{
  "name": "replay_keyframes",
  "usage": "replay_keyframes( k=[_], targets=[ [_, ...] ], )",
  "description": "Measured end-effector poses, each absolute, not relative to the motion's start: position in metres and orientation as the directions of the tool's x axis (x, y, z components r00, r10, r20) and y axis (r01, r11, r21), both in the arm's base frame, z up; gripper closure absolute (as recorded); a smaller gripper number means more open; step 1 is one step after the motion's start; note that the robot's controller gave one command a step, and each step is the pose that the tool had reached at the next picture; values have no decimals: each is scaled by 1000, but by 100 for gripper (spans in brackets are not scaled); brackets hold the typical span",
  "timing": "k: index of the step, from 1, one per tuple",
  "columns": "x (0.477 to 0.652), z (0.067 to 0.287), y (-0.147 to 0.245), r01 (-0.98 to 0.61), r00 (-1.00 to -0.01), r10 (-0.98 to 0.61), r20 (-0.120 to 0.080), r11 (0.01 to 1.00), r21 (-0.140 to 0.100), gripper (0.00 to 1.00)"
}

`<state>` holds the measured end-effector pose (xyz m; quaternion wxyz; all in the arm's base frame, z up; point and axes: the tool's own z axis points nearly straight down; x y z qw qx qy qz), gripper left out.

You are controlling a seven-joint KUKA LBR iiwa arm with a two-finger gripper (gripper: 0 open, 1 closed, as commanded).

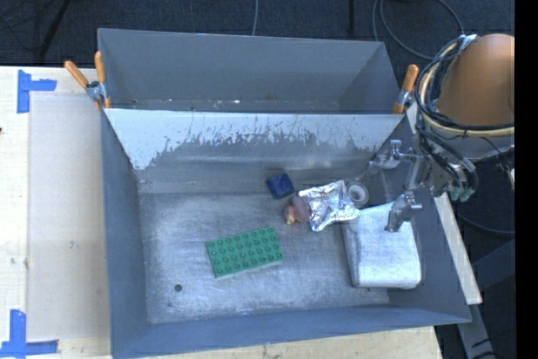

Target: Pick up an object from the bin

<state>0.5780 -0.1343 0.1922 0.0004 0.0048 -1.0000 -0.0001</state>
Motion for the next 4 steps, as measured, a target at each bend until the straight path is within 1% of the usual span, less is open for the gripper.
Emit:
replay_keyframes(
  k=[1, 2, 3, 4],
  targets=[
    [613, 106, -116, 153, -988, 153, -16, 988, 6, 0],
    [608, 98, -118, 152, -988, 152, -1, 988, 1, 100],
    [606, 159, -114, 68, -998, 68, -7, 998, -1, 100],
    [605, 156, -114, 67, -998, 67, -2, 998, 0, 0]
  ],
)
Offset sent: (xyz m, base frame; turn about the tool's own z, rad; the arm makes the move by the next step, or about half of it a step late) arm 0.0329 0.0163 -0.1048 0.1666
